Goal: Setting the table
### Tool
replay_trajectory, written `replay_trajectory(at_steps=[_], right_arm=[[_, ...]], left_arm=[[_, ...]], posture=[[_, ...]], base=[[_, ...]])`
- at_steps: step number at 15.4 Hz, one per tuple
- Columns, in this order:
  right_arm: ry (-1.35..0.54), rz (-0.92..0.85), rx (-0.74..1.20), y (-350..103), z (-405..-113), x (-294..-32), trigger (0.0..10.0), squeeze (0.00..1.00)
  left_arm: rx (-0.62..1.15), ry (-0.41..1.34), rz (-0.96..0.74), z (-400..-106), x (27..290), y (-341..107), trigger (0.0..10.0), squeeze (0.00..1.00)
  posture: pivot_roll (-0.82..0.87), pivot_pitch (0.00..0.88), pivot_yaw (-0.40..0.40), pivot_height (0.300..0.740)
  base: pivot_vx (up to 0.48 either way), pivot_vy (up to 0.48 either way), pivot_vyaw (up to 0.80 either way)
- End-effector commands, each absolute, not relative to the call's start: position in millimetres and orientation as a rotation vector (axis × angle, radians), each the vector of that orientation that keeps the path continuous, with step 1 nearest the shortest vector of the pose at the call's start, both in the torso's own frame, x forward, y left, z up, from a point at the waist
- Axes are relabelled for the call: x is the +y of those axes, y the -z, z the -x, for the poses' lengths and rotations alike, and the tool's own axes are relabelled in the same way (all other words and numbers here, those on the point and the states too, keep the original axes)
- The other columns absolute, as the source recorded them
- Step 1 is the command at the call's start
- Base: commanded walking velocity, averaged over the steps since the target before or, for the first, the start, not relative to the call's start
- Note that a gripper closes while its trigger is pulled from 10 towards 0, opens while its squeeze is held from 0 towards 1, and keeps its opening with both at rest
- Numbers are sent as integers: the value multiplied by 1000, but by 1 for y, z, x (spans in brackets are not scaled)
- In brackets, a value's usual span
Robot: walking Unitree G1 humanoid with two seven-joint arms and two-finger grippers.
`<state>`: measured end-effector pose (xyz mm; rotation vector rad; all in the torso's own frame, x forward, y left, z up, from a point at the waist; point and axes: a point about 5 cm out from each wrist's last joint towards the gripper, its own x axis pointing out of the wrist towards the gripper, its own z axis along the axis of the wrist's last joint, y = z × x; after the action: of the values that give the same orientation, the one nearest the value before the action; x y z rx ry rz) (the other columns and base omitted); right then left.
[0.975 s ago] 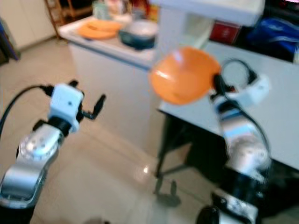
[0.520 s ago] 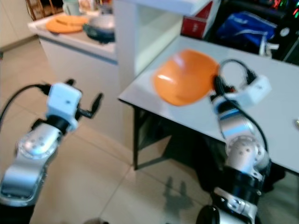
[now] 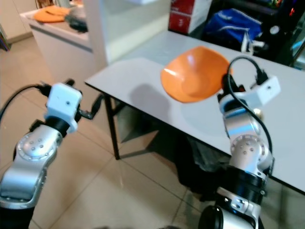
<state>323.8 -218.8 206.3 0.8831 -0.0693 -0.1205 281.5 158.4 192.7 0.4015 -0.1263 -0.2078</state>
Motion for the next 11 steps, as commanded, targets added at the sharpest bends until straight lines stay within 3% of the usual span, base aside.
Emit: replay_trajectory(at_steps=[1, 9, 11], right_arm=[[146, -888, -121, -215, -324, -226, 10000, 0], [217, -901, -92, -207, -331, -218, 10000, 0], [169, -846, -54, -204, -332, -207, 10000, 0]], left_arm=[[-125, 217, -399, -282, 155, -192, 10000, 0], [-123, 220, -397, -282, 155, -191, 10000, 0], [-105, 200, -325, -285, 157, -194, 10000, 0]], posture=[[50, 8, -17, 740], [47, 13, -20, 740], [48, 8, -16, 740]], base=[[0, -480, 0], [0, -480, 0], [0, 0, 0]])
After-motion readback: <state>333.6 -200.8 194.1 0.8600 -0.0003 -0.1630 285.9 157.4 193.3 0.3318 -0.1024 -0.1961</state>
